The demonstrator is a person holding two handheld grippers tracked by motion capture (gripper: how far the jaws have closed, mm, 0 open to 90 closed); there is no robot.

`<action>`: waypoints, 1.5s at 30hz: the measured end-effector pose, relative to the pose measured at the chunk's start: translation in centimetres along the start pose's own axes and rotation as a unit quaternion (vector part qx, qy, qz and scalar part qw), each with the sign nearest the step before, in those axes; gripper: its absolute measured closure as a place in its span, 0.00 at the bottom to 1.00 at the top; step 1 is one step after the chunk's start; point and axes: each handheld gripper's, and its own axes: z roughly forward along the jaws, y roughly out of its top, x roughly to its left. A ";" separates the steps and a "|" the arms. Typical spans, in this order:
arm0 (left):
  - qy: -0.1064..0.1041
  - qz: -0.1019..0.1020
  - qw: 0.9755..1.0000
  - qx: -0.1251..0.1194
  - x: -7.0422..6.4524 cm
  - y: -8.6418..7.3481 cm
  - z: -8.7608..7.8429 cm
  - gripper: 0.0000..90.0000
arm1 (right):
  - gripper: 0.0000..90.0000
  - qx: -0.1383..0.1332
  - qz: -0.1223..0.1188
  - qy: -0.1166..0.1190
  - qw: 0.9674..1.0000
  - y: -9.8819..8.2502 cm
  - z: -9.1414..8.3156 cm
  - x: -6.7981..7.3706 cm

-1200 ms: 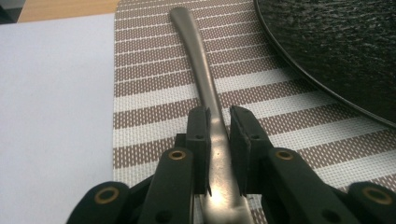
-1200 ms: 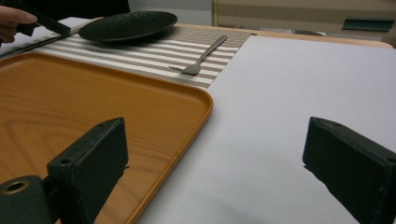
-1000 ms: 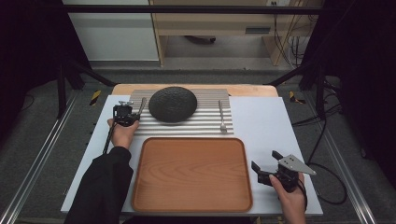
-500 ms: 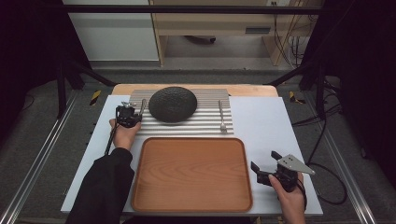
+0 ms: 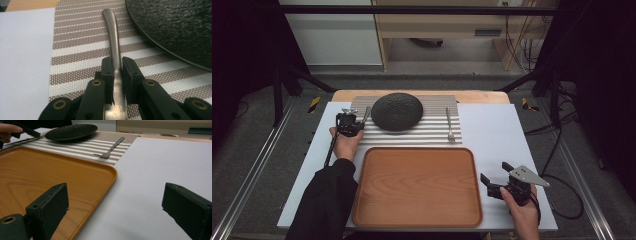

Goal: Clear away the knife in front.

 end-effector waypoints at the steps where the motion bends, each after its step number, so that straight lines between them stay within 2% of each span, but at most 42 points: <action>1: -0.002 -0.001 1.000 0.000 0.0 0.0 -0.1 0.89 | 0.08 0.000 -0.001 0.001 1.000 0.0 0.0 0.0; 5: -0.001 -0.003 1.000 0.002 0.1 0.1 -0.5 0.89 | 0.08 0.001 -0.002 0.002 1.000 0.0 0.1 0.1; 9: 0.003 -0.011 1.000 -0.004 0.2 0.1 -1.0 0.89 | 0.08 0.000 -0.001 0.001 1.000 0.0 0.0 0.1; 12: 0.006 -0.009 1.000 -0.011 0.3 0.1 -1.7 0.89 | 0.08 0.000 -0.001 0.001 1.000 0.0 0.0 0.1; 16: -0.001 -0.023 0.999 -0.028 0.1 -0.1 -3.4 0.89 | 0.08 -0.001 -0.001 0.003 1.000 0.1 0.0 0.1; 20: -0.009 -0.028 0.999 -0.045 -1.3 -1.0 -5.7 0.89 | 0.08 -0.004 -0.005 0.009 1.000 0.2 0.1 0.3; 21: -0.009 -0.028 0.999 -0.045 -1.3 -1.0 -5.7 0.89 | 0.08 -0.004 -0.005 0.009 1.000 0.2 0.1 0.3; 24: -0.009 -0.034 0.998 -0.046 -2.7 -1.8 -7.5 0.89 | 0.08 -0.006 -0.007 0.019 1.000 0.3 0.1 0.4; 25: -0.009 -0.034 0.998 -0.046 -2.7 -1.8 -7.5 0.89 | 0.08 -0.006 -0.007 0.019 1.000 0.3 0.1 0.4; 27: -0.009 -0.038 0.998 -0.047 -3.9 -2.5 -8.9 0.89 | 0.08 -0.011 -0.004 0.028 1.000 0.4 -0.1 0.4; 28: -0.009 -0.038 0.998 -0.047 -3.9 -2.5 -8.9 0.89 | 0.08 -0.014 -0.004 0.030 0.999 0.4 -0.1 0.4; 31: -0.005 -0.033 0.999 -0.043 -5.4 -3.5 -10.1 0.89 | 0.08 -0.017 -0.005 0.035 0.999 0.4 -0.3 0.5; 35: -0.003 -0.041 0.999 -0.036 -7.2 -5.1 -11.5 0.89 | 0.08 -0.022 -0.004 0.043 0.999 0.5 -0.6 0.7; 37: -0.002 -0.048 0.998 -0.038 -8.4 -6.3 -12.9 0.89 | 0.08 -0.028 -0.004 0.052 0.998 0.6 -0.6 0.9; 39: -0.001 -0.051 0.998 -0.040 -8.8 -6.7 -13.4 0.89 | 0.08 -0.028 -0.006 0.053 0.998 0.7 -0.6 1.0; 41: -0.001 -0.049 0.998 -0.039 -9.8 -8.0 -14.4 0.89 | 0.08 -0.029 -0.009 0.055 0.998 0.7 -0.7 1.2; 45: -0.005 -0.046 0.998 -0.037 -10.7 -9.2 -15.0 0.89 | 0.08 -0.032 -0.007 0.052 0.998 0.8 -0.8 1.3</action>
